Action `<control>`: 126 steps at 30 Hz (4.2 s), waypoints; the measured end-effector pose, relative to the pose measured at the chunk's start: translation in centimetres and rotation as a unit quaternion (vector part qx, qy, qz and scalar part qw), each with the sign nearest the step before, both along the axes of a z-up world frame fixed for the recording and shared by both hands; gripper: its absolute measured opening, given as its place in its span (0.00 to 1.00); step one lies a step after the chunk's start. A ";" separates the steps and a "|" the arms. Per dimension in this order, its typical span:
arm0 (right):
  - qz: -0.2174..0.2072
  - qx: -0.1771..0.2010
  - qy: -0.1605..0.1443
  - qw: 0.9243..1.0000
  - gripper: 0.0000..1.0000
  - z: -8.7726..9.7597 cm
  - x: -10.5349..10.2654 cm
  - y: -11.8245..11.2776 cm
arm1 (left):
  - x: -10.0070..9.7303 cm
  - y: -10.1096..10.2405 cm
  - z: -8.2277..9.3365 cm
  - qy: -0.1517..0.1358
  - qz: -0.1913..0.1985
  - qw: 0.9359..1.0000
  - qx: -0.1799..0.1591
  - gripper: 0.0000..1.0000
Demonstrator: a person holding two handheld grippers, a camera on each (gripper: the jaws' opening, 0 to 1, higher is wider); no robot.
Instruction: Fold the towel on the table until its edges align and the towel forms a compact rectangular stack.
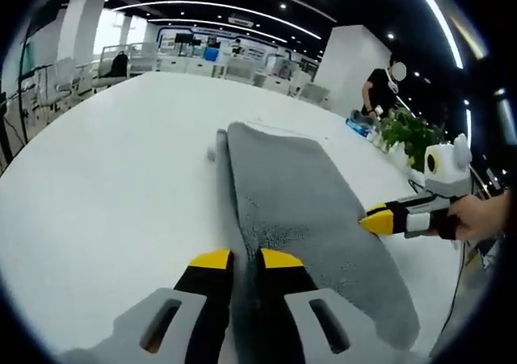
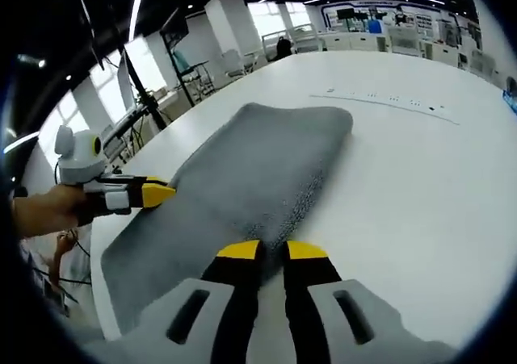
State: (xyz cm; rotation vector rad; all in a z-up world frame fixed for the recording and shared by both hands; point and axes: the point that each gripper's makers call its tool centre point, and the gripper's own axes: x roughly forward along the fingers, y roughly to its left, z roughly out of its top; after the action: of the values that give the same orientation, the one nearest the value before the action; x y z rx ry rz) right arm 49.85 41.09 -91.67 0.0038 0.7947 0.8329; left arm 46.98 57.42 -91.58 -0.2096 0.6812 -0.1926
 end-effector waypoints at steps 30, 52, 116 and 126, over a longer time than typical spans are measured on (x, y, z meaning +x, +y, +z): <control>-0.050 0.013 -0.006 0.999 0.05 -0.1 0.1 -9.6 | 0.3 -10.4 0.3 0.037 -0.128 0.986 0.104 0.09; -0.148 -0.017 -0.013 0.989 0.04 0.3 -1.1 -21.4 | 0.2 -22.5 0.3 0.008 -0.251 0.961 0.114 0.08; -0.171 -0.013 -0.050 0.984 0.24 2.8 -0.1 -21.6 | 0.8 -22.2 4.9 -0.083 -0.234 0.965 0.082 0.40; -0.144 -0.024 -0.053 0.988 0.27 4.1 -1.8 -21.2 | -0.4 -20.1 6.9 -0.098 -0.239 0.959 0.118 0.56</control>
State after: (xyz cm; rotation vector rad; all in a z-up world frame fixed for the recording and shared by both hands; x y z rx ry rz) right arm 48.01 19.84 -87.62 0.0316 0.6939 0.5352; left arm 46.61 37.30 -84.66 0.2068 0.5430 -0.5842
